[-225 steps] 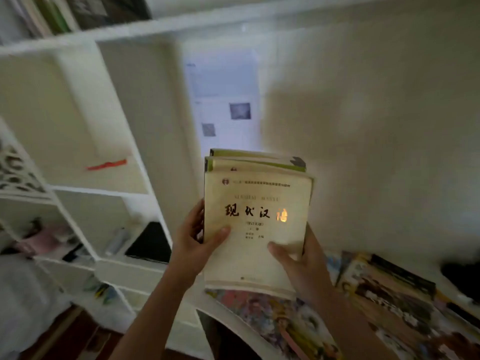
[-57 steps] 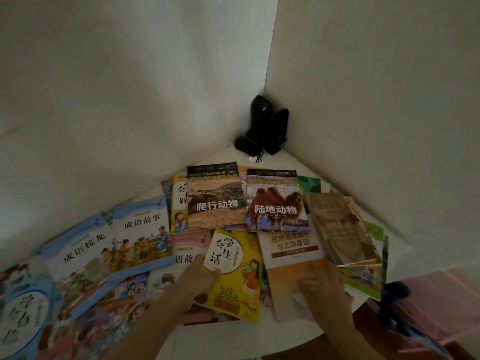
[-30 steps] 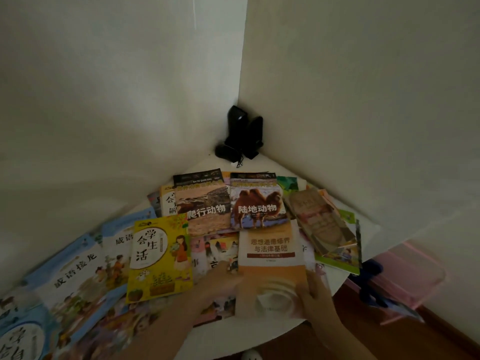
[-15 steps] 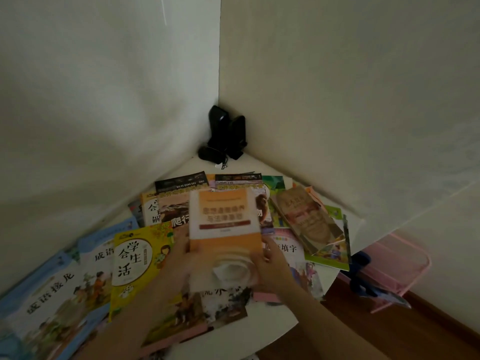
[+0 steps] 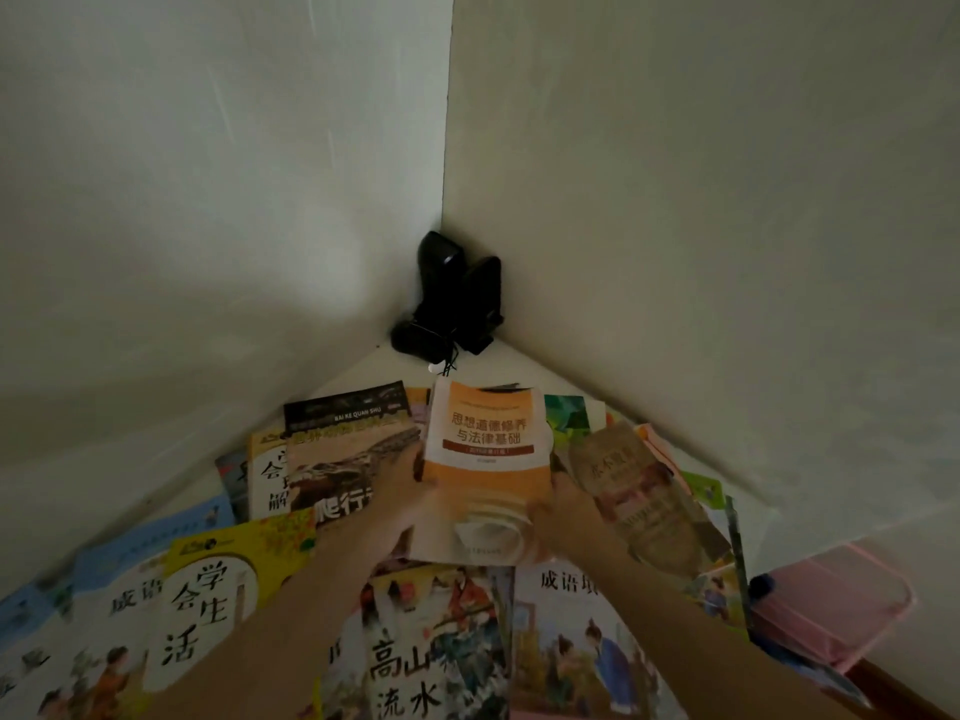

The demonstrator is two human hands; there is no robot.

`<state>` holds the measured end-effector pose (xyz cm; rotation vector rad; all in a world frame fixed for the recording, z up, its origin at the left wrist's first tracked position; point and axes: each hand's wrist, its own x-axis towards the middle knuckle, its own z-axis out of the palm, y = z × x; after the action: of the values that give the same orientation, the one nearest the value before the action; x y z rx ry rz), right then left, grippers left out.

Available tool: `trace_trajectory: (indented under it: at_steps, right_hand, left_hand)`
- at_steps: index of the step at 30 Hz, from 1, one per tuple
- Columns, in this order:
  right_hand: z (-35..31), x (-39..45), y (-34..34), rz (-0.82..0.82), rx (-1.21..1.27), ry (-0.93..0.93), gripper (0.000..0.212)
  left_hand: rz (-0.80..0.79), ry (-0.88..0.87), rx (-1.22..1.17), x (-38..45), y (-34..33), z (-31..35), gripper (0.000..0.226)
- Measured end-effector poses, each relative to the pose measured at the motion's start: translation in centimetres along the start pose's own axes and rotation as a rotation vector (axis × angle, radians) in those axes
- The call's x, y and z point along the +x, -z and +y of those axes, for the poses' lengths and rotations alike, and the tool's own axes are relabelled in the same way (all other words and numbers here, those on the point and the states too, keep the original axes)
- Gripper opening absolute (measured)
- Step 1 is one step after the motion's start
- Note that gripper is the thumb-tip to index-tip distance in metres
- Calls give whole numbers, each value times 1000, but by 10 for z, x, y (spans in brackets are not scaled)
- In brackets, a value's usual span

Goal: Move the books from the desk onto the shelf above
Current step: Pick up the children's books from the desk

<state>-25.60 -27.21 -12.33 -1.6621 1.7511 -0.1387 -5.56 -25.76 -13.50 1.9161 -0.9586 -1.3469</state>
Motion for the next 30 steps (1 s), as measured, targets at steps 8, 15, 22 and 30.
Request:
trace_trajectory:
  at_steps: [8,15,22,30]
  right_hand:
    - [11,14,-11,25,324,-54,49]
    - [18,-6,-29,-116,422,58,69]
    - [-57,-14,-62,-233,410,261,46]
    - [-97,20,-93,-76,-10,140,64]
  left_hand:
    - [21,126,-311,0,-17,14,46]
    - [68,239,-330,-20,4,-16,70]
    - [167,71,-431,-54,86,-54,61]
    - [246,59,-490,-101,142,-126,44]
